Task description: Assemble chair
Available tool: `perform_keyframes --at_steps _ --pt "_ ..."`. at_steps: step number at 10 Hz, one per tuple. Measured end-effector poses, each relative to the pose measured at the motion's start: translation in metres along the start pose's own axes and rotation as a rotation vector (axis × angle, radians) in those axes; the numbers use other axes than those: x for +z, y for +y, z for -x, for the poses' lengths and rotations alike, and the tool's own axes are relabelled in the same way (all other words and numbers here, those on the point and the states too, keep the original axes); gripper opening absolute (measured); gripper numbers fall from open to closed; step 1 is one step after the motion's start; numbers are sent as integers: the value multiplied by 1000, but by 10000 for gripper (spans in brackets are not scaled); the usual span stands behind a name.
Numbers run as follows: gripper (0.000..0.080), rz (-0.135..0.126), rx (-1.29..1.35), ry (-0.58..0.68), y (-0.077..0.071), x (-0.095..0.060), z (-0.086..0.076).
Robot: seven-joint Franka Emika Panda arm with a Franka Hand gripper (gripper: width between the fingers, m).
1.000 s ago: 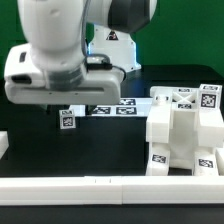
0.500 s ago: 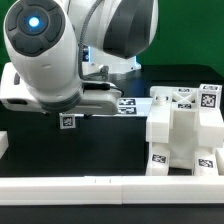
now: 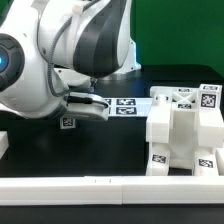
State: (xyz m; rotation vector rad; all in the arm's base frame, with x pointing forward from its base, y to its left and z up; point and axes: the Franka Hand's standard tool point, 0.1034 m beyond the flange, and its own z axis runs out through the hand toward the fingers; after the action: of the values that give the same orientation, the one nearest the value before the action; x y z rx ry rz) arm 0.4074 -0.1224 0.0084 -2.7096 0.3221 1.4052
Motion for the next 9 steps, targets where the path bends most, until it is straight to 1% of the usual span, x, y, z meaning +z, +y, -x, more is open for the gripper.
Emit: perform_keyframes --at_steps 1,3,4,7,8,9 --pt "649 -1 1 0 1 0 0" --pt "377 -1 1 0 1 0 0" --pt "280 -1 2 0 1 0 0" --pt "281 -1 1 15 1 -3 0" --pt "281 -1 6 40 -6 -13 4" --pt "281 -4 -7 125 -18 -31 13"
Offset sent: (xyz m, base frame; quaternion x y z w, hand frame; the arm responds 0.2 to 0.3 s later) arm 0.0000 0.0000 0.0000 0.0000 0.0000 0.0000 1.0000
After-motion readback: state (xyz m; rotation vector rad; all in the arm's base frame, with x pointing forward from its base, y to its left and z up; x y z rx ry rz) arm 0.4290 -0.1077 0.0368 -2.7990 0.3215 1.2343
